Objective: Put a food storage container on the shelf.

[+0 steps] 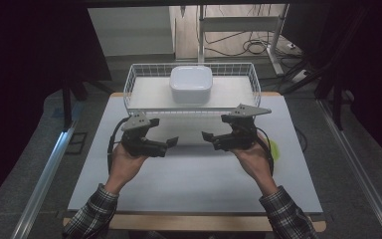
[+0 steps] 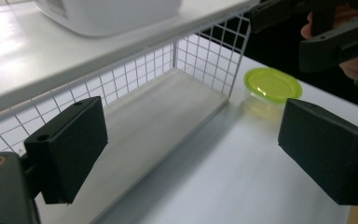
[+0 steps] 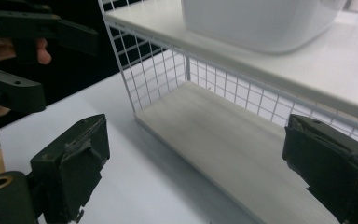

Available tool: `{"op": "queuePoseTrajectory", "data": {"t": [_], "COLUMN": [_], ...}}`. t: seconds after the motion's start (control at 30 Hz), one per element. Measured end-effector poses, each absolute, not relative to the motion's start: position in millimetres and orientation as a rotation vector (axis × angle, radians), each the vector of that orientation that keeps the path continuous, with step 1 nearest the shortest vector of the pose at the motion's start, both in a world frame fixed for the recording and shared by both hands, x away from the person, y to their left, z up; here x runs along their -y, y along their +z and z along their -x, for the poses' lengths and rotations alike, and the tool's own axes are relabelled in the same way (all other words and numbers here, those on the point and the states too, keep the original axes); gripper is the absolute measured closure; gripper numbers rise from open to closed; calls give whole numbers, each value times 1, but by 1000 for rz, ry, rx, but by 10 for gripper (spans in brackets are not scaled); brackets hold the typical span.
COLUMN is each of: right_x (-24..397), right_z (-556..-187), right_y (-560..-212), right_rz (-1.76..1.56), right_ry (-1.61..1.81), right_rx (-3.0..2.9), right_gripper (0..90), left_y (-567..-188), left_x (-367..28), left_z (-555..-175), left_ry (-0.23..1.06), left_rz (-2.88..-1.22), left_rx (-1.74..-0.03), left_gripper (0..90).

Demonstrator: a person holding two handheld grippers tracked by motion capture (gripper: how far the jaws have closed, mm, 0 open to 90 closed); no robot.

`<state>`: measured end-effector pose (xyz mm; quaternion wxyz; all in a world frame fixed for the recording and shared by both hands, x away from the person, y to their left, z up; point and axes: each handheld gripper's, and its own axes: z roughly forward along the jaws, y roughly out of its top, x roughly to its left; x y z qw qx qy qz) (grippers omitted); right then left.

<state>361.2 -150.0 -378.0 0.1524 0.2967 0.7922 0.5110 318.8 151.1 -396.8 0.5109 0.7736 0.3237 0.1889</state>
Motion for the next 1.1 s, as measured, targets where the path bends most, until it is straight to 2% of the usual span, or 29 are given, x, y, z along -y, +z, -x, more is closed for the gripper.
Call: {"op": "queuePoseTrajectory", "data": {"t": [0.2,0.5,0.67,1.1], "right_x": [159,167,172,177], "right_z": [-350,-341,-332,-311], "right_y": [-394,-413,-424,-457], "right_rz": [-842,-863,-876,-917], "right_ry": [1442,1410,1400,1352], "right_rx": [-2278,-2295,-2289,-2343], "right_gripper": [53,21,19,34], "left_y": [-415,-442,-453,-492], "left_x": [-149,-154,-164,-172], "left_z": [-305,-297,-285,-259], "left_ry": [512,430,360,447], "left_rz": [-1904,-1902,-1872,-1934], "left_rx": [-722,-756,-795,-832], "left_gripper": [55,48,83,34]}}
